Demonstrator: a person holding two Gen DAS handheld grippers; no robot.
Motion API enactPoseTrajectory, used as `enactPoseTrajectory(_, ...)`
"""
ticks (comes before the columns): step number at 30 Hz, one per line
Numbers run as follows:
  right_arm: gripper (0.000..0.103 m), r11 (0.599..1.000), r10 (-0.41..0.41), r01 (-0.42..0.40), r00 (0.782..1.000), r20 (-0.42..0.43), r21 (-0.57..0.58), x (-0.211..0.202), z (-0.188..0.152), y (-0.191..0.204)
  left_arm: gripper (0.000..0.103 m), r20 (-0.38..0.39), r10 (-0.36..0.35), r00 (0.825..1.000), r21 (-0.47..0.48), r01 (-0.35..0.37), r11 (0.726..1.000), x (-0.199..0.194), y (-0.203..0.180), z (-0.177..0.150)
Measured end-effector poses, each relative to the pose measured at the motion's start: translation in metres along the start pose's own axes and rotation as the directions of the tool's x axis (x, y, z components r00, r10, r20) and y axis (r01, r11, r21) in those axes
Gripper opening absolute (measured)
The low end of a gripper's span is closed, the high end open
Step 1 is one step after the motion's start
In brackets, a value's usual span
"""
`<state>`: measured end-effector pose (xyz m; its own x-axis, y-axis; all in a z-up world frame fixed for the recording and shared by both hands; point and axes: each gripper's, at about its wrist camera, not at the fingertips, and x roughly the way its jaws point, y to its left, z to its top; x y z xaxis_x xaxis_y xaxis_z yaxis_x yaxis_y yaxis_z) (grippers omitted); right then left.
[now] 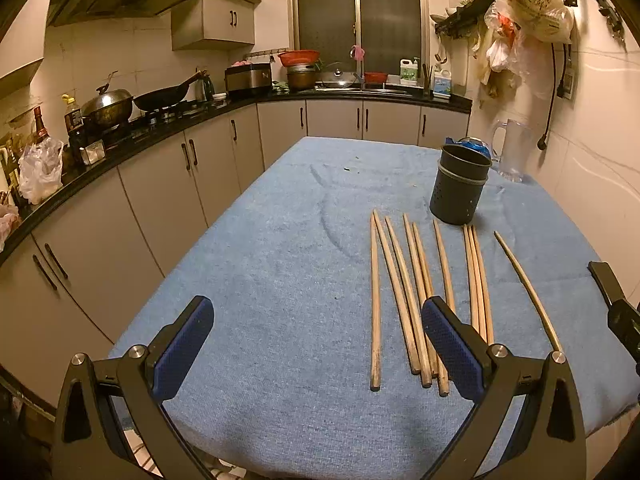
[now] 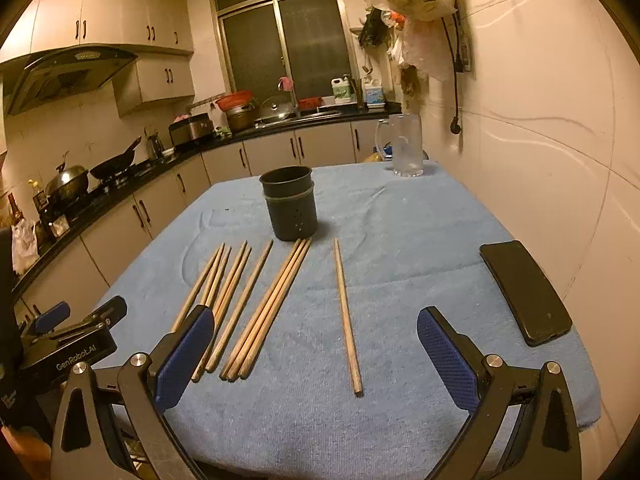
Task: Organize utensils
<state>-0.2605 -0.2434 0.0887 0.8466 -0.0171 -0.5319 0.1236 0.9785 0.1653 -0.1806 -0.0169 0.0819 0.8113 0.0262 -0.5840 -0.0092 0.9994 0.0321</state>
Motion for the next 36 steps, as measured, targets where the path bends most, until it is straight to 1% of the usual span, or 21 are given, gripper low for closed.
enactPoseTrajectory(12,0.103,1.0,0.001,-0.001,1.0,-0.009,0.005,0.0014,-0.0018,-0.0016,0.103,-0.006,-0.003,1.0,0.003,0.003,1.0,0.0026,0.0002,-0.0033)
enactPoseTrajectory(23,0.099,1.0,0.0,0.0,1.0,-0.022,0.011,0.0028,-0.0029,-0.0032,0.103,-0.008,-0.003,1.0,0.006,0.003,1.0,0.0033,-0.0011,-0.0046)
enactPoseTrajectory(36,0.098,1.0,-0.002,0.002,1.0,-0.031,0.019,0.0041,-0.0031,-0.0041,0.103,-0.01,-0.003,1.0,0.007,0.003,1.0,0.0038,-0.0019,-0.0054)
